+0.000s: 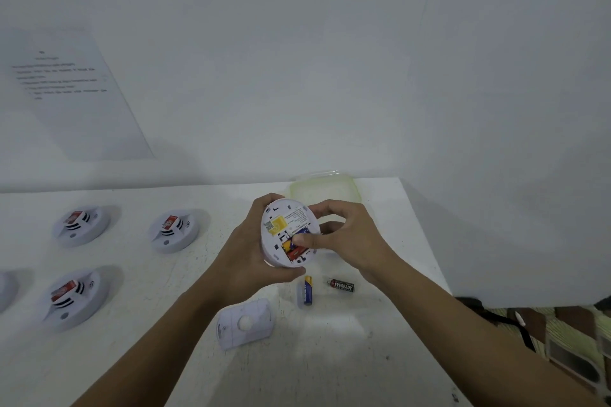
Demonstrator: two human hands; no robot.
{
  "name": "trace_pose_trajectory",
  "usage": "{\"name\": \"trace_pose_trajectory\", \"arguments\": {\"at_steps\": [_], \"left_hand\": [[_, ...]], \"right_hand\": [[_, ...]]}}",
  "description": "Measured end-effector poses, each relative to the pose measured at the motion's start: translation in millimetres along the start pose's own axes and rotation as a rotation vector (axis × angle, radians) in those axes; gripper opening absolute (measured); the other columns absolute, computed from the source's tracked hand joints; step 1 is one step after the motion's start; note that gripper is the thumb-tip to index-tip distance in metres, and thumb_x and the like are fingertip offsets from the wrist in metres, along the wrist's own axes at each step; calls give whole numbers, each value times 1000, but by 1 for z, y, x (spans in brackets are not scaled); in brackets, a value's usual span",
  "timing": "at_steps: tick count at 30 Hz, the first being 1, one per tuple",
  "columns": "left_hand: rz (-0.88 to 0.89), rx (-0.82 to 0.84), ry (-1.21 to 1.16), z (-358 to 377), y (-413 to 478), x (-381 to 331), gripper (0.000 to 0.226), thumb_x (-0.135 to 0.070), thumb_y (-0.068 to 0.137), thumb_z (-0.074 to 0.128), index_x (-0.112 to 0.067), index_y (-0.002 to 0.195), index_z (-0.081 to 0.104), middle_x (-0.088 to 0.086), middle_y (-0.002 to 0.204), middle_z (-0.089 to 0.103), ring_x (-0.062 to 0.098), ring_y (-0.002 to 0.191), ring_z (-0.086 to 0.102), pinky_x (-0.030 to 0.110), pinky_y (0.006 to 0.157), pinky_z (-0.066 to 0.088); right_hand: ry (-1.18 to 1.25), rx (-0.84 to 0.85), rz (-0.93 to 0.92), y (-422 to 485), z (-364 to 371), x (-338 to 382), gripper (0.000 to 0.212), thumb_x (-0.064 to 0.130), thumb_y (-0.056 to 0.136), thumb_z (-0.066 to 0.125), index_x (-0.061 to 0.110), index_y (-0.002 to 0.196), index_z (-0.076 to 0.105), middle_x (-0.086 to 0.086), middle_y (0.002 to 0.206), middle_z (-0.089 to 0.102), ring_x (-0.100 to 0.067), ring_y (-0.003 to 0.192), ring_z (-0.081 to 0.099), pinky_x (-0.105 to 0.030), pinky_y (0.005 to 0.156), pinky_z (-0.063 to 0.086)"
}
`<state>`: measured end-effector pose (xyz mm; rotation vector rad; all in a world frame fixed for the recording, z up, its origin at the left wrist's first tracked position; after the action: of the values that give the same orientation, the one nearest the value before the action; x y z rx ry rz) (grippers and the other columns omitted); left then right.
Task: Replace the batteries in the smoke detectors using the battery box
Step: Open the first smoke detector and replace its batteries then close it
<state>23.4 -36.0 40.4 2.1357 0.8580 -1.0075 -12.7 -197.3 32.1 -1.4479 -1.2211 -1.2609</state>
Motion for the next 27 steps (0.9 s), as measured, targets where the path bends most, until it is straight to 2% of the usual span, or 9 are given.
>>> {"name": "trace_pose_trajectory", "arguments": {"at_steps": [3, 5, 9, 13, 17, 20, 22, 25, 27], "left_hand": [[-10, -24, -41, -9, -12, 3, 92, -29, 60, 91, -27, 135, 38, -20, 122, 56, 11, 118, 59, 26, 88, 59], [-14, -62, -47, -17, -21, 3, 88, -29, 60, 88, -30, 132, 38, -30, 121, 53, 2, 121, 55, 16, 88, 55], [-19, -109, -42, -32, -37, 6, 85, -18, 63, 91, -32, 128, 38, -47, 117, 48, -10, 121, 49, 6, 90, 49], [-30, -133, -23, -55, -50, 8, 93, -25, 59, 93, -36, 131, 36, -44, 117, 47, -8, 119, 51, 6, 85, 50], [-43, -149, -39, -83, -66, 20, 95, -17, 60, 95, -33, 135, 39, -25, 128, 50, 4, 123, 53, 19, 89, 56], [-58, -153, -69, -103, -81, 38, 94, -15, 60, 94, -32, 136, 40, -11, 135, 50, 10, 126, 54, 21, 88, 56], [-97, -145, -87, -115, -91, 51, 99, -12, 59, 95, -30, 139, 38, -9, 140, 47, 7, 127, 52, 19, 87, 56], [-140, -138, -55, -128, -102, 66, 102, -23, 57, 96, -32, 139, 37, -16, 135, 50, 3, 125, 53, 18, 87, 56], [-154, -133, -48, -134, -106, 72, 101, -27, 57, 96, -34, 138, 37, -22, 131, 50, 0, 123, 52, 16, 86, 56]], "right_hand": [[49, 35, -41, -4, 9, 0, 37, 12, 73, 88, 12, 108, 76, -2, 102, 77, -24, 90, 74, -44, 79, 63], [72, 61, -41, -4, 16, -1, 32, 14, 80, 83, 14, 111, 75, 1, 104, 77, -23, 96, 73, -43, 85, 62], [120, 87, -44, -5, 32, 4, 28, 11, 81, 82, 9, 108, 74, -2, 101, 77, -24, 92, 74, -41, 81, 63], [93, 122, -47, -3, 56, 12, 23, 15, 84, 80, 11, 107, 73, -1, 102, 76, -22, 93, 74, -35, 79, 62], [142, 50, 34, -5, 81, -4, 17, 22, 97, 64, 9, 104, 73, -7, 96, 75, -20, 88, 72, -31, 76, 60], [-183, 79, -58, -6, 99, -19, 9, 17, 95, 66, 12, 98, 73, -1, 90, 73, -16, 81, 69, -23, 71, 54], [-514, 230, -148, -10, 120, -27, 14, 20, 91, 70, 15, 104, 72, 2, 99, 71, -13, 88, 65, -23, 77, 50], [-978, 485, -114, -17, 145, -48, 59, 39, 83, 76, 23, 135, 57, 2, 128, 59, -17, 116, 52, -33, 95, 44], [-1180, 576, -75, -18, 154, -57, 81, 47, 77, 80, 24, 146, 45, 1, 137, 50, -21, 125, 45, -37, 101, 40]]}}
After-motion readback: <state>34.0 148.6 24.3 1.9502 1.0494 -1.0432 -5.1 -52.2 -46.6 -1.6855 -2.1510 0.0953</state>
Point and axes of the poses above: each hand's wrist, its own y-axis towards the middle knuckle, its own z-axis out of the palm, x = y × z, the point moved 7 cm from there along y, towards the middle knuckle
